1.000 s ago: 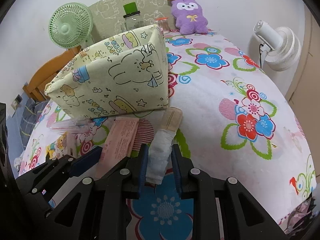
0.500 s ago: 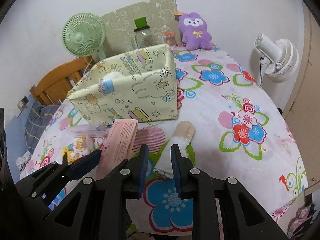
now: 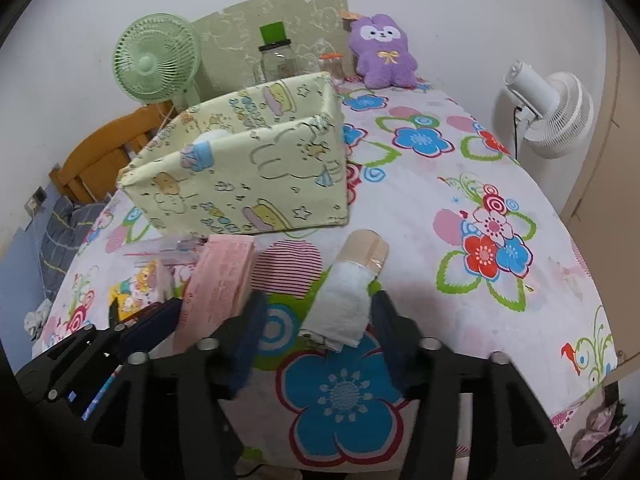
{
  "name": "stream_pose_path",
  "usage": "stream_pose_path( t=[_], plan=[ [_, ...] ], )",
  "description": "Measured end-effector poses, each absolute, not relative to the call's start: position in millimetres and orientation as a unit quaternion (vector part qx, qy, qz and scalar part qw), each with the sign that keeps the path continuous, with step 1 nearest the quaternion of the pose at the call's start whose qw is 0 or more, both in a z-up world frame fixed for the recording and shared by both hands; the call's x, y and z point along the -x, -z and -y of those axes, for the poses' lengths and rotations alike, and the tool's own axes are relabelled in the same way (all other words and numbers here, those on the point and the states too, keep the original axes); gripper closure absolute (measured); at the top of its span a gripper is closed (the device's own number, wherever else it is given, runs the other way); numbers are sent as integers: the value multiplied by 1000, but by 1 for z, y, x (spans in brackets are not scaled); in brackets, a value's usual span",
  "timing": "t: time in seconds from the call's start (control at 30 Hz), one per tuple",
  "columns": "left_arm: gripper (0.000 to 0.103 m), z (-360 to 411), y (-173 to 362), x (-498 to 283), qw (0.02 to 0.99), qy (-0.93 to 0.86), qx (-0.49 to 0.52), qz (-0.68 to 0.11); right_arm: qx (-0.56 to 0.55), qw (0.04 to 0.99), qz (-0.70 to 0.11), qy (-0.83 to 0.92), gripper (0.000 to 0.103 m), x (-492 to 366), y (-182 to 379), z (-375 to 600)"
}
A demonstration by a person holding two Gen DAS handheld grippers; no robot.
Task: Organize soft objects
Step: 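Lift and carry the pink packet and white cloth toward the box with both tools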
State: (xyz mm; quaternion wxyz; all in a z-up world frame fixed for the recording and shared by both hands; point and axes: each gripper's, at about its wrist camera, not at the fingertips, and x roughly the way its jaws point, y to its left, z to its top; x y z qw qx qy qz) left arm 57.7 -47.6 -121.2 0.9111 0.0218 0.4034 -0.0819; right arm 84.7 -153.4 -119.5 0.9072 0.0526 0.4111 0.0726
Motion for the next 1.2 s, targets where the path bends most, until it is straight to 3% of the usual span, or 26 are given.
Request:
stream_pose_path(
  t=[0.37,0.53,0.7,1.2],
  plan=[
    [64,44,145,-74,897,77,-21,-435,-43,888,-453,-61,44,-106,145,151],
    [64,43,147,-77,895,86,-14,-438,-22,889,-451,-71,75,-109,147,141],
    [64,40,144,-76,895,89,-7,-437,-25,890,-450,-77,82,-109,145,139],
    [64,39,107,-52,917,86,-3,-390,-26,912,-402,-80,83,-88,108,138]
  ],
)
